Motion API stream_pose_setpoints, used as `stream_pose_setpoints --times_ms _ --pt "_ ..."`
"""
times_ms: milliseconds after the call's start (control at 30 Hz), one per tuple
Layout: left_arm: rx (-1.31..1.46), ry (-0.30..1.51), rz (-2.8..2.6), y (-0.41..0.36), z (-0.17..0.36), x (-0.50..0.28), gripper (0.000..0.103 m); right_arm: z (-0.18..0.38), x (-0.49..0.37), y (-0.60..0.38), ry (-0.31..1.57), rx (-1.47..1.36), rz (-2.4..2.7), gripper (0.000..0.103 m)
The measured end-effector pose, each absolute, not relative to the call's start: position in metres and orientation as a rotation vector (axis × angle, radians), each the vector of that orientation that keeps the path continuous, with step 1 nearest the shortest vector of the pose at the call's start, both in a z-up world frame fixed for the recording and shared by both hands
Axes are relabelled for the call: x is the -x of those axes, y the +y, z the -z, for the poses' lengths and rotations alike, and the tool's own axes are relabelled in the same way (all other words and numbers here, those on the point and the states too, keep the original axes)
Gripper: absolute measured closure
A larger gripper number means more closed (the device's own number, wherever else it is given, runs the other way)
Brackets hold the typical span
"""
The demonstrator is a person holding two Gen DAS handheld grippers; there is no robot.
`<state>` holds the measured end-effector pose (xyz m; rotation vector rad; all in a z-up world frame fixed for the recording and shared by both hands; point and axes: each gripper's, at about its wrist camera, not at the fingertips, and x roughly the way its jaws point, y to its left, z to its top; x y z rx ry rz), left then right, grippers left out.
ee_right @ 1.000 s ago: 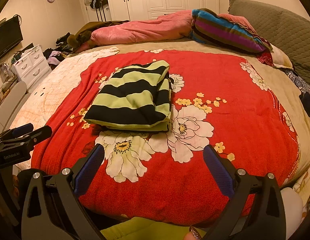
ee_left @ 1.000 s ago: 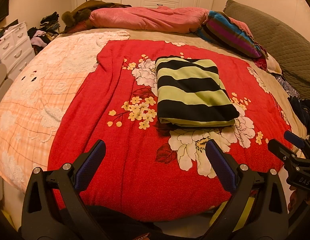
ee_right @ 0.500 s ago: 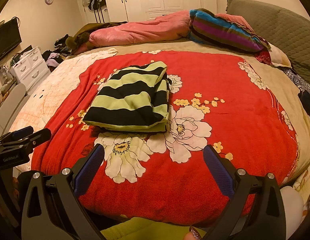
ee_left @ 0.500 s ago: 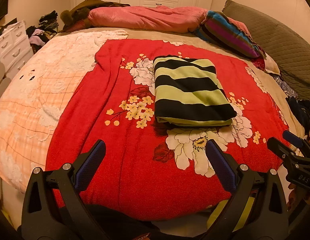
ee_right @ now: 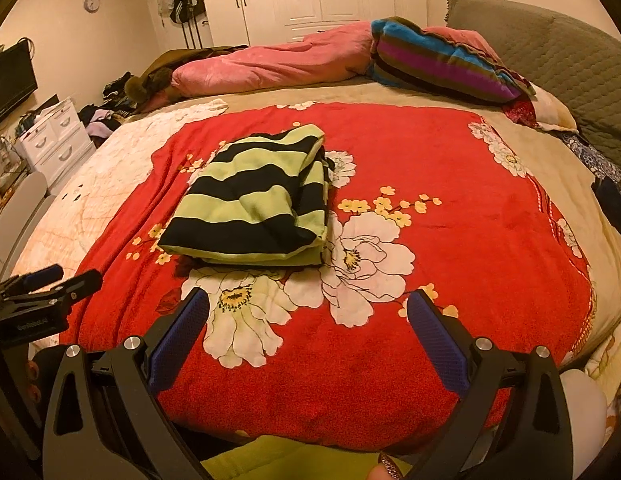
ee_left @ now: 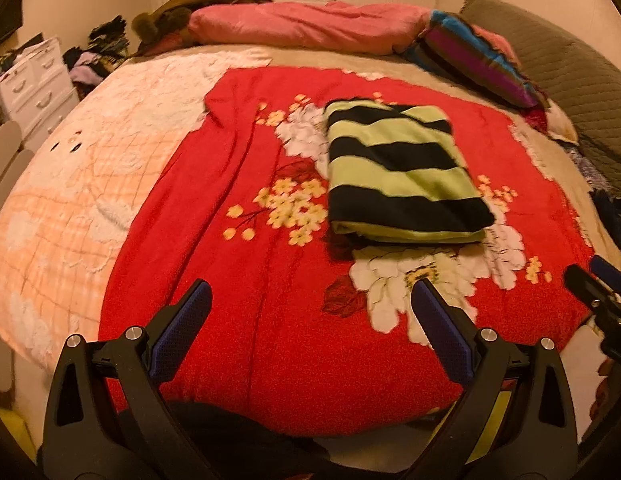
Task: Fold small clothes
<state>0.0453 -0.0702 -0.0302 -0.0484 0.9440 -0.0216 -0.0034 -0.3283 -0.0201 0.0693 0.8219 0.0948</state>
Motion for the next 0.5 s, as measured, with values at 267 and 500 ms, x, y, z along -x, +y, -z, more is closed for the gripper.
stream_pose_setpoints --times_ms 267,500 --pt "0.105 0.936 -0.033 -0.030 0.034 -0.046 0.009 0.027 0.012 -0.373 0.820 -0.117 0.032 0.004" --pt "0.233 0.946 -0.341 0.117 0.048 -0.085 0.009 0.116 0.077 -0.568 0.951 -0.367 0.649 0.004"
